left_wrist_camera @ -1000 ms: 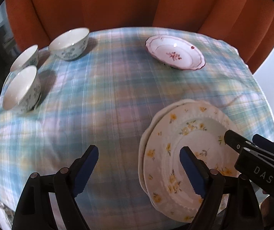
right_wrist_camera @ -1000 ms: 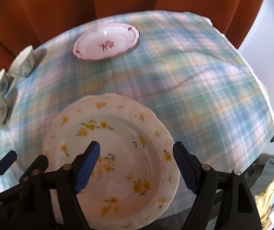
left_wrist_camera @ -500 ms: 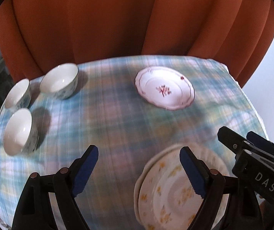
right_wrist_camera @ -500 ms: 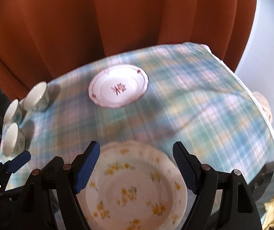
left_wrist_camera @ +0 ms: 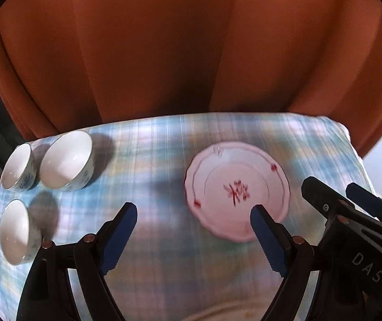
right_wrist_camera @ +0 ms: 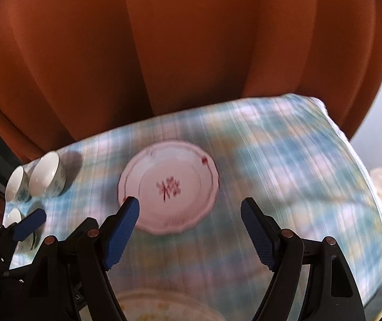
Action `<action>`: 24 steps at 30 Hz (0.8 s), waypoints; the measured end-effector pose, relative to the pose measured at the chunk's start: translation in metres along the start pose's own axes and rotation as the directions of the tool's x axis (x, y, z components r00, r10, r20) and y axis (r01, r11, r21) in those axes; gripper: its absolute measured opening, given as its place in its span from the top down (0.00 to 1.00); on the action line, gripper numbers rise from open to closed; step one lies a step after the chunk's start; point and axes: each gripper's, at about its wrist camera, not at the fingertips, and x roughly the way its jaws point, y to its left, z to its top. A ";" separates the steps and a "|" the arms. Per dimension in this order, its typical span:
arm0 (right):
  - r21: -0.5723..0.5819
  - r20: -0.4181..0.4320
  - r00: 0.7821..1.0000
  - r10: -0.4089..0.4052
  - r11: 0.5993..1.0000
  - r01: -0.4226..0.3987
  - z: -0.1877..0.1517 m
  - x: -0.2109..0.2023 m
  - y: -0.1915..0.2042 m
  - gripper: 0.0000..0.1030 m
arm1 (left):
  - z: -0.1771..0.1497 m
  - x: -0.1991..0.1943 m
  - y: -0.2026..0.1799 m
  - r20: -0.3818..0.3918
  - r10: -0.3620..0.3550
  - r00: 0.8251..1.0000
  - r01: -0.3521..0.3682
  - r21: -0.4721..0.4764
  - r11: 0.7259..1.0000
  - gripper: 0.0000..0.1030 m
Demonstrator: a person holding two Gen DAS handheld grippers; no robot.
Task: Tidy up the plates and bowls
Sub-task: 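Move the left gripper to the red-rimmed saucer rim while the right gripper approaches it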
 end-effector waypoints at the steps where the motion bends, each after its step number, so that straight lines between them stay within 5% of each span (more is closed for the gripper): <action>1: -0.002 0.000 1.000 0.007 1.000 -0.007 0.004 0.005 -0.002 0.21 | 0.006 0.009 -0.002 -0.004 0.007 1.000 -0.007 -0.012 1.000 0.15; 10: -0.001 -0.055 0.997 0.057 0.998 -0.057 0.038 0.076 -0.018 0.21 | 0.027 0.063 -0.009 -0.035 0.044 0.998 -0.045 -0.043 0.998 0.16; 18: -0.024 -0.071 0.997 0.044 0.999 -0.046 0.038 0.120 -0.026 0.21 | 0.026 0.113 -0.015 -0.079 0.101 0.992 -0.105 -0.054 0.993 0.24; 24: -0.015 -0.153 0.986 0.065 0.998 -0.068 0.031 0.148 -0.030 0.21 | 0.019 0.135 -0.015 -0.136 0.075 0.988 -0.086 -0.075 0.993 0.32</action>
